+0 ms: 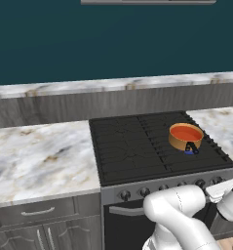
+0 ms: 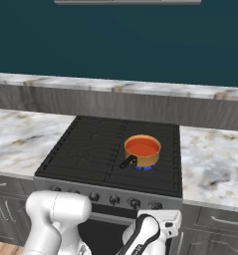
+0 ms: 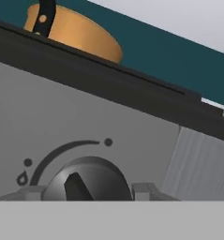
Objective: Wait until the marinara sauce is simmered to a deep red color and then turn off the stove.
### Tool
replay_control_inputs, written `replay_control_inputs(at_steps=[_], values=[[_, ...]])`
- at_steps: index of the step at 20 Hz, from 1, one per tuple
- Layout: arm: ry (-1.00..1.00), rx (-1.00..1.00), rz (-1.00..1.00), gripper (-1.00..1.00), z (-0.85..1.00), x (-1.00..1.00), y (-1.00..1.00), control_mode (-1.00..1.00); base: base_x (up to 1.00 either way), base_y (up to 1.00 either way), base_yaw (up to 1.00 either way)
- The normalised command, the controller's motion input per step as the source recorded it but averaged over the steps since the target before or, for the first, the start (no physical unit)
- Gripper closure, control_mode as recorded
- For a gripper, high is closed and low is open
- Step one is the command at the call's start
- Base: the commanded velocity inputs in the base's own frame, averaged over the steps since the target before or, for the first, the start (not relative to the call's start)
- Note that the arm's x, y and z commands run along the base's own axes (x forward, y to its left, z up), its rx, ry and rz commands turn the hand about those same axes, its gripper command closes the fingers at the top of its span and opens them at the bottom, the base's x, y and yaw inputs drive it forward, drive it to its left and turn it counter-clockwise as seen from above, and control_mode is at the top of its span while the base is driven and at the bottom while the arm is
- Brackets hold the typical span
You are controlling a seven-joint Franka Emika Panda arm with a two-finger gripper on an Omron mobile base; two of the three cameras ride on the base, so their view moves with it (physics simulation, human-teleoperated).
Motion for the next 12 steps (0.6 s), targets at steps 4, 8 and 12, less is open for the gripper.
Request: replay_control_inputs(at_steps=[4, 8, 12], values=[[0.04, 0.29, -0.18, 1.0, 0.0, -0.23, -0.41, -1.0, 0.0, 0.0, 0.0], [0.06, 0.3, -0.17, 1.0, 0.0, -0.15, -0.46, -1.0, 0.0, 0.0, 0.0], [0.06, 0.29, -0.16, 1.0, 0.0, -0.19, -0.43, -1.0, 0.0, 0.0, 0.0]])
